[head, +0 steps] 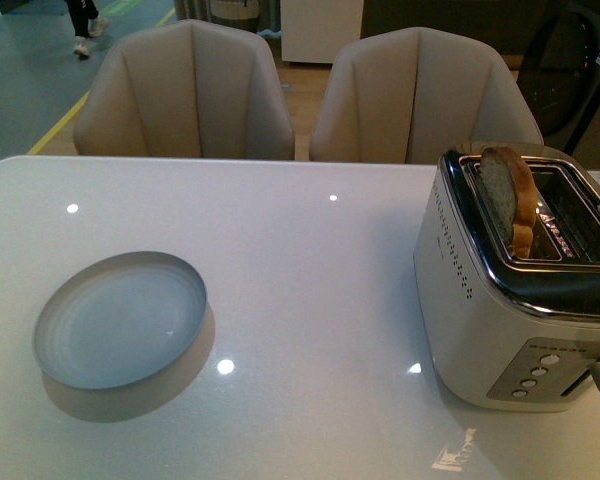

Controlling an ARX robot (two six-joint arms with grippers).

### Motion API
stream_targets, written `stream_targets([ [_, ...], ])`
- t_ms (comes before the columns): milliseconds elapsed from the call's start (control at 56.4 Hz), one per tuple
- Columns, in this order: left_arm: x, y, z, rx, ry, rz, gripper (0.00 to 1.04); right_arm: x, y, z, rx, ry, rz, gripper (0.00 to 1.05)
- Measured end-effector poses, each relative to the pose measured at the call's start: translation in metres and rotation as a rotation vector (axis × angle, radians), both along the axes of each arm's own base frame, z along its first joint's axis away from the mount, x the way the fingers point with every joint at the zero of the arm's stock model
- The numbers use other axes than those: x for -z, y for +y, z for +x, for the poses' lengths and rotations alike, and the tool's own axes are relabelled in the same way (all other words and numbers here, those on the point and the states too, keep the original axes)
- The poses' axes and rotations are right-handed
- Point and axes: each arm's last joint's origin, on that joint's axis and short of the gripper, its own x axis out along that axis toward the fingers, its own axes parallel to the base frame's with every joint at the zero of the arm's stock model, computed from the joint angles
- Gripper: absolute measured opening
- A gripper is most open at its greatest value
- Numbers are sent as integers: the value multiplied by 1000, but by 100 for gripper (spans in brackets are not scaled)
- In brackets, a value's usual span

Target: Left arm holds plate, right arm toasts bread

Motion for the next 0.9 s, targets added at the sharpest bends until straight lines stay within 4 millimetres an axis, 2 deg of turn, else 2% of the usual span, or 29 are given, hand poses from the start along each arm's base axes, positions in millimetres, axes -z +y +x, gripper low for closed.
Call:
stream_targets([
  [53, 0, 0, 0, 0, 0, 0, 7, 0, 0, 0, 0, 0, 0, 96],
  [301, 0, 0, 0, 0, 0, 0, 51, 0, 0, 0, 0, 0, 0, 96],
  [355, 0, 0, 0, 0, 0, 0, 62, 0, 0, 0, 0, 0, 0, 96],
  [496, 0, 0, 0, 0, 0, 1, 99, 0, 0, 0, 0, 0, 0, 96],
  [904, 0, 0, 0, 0, 0, 2, 97, 0, 0, 0, 0, 0, 0, 96],
])
